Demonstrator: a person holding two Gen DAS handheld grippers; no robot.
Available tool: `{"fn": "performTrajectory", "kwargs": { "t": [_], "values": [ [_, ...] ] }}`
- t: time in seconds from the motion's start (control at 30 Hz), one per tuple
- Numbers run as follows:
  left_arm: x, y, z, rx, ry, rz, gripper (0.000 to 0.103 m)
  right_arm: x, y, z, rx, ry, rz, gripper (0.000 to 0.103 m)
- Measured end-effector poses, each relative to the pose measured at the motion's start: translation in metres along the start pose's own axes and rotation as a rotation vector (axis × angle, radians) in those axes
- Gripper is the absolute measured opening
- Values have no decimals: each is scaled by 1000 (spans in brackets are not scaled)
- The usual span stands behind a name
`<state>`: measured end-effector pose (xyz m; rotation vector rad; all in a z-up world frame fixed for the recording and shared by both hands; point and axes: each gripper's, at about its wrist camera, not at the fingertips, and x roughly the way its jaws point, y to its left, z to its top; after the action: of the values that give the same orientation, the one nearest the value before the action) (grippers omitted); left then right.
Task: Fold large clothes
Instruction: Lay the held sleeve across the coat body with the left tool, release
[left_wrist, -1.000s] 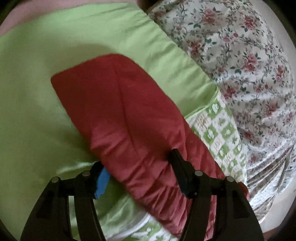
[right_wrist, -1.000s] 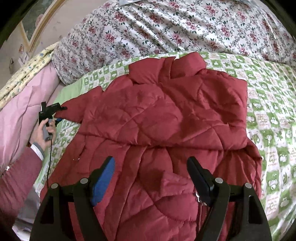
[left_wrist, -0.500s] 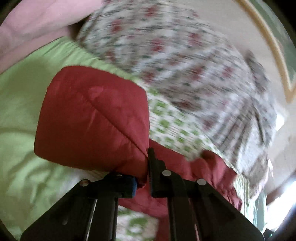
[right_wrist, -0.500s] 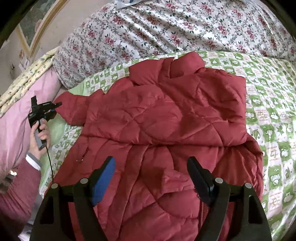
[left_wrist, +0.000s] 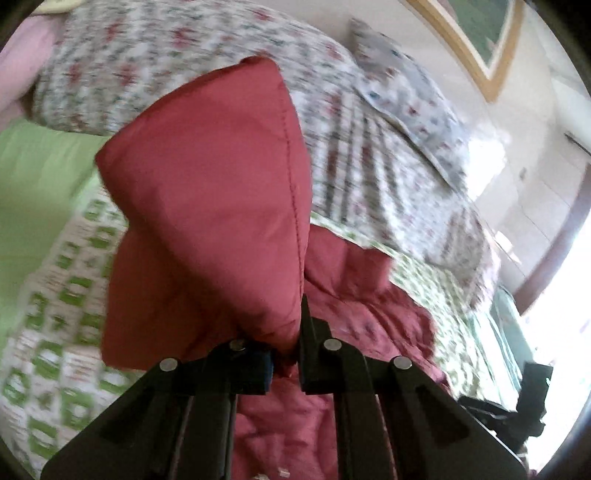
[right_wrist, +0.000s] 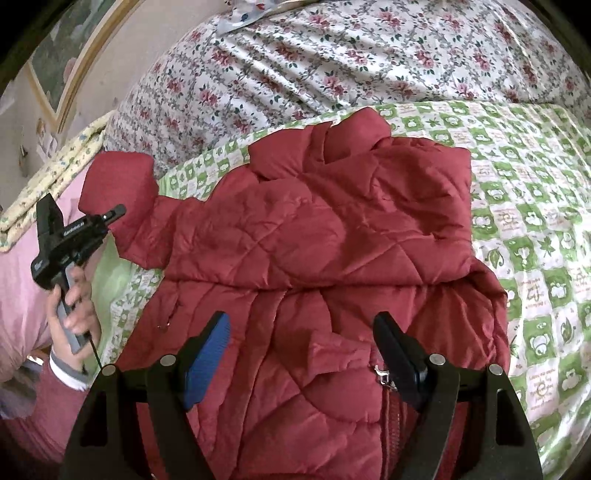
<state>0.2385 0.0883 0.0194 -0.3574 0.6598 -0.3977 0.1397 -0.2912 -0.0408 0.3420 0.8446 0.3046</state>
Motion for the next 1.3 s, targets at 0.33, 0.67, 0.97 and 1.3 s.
{"fn": "performTrajectory", "kwargs": {
  "t": [0.33,0.67,0.97,1.3],
  "values": [
    [41,-81,-33,138,94,-48,7,-12,-22,1,61,-24,23,81],
    [89,-136,-66,198,192,-104,7,-23,-53,3,131,-50,38,81],
    [126,-149,-91,208,271,-97,7,-22,-76,12,195,-71,66,83],
    [136,-152,-112,256,313,-55,9,17,-75,42,273,-38,211,88]
  ]
}}
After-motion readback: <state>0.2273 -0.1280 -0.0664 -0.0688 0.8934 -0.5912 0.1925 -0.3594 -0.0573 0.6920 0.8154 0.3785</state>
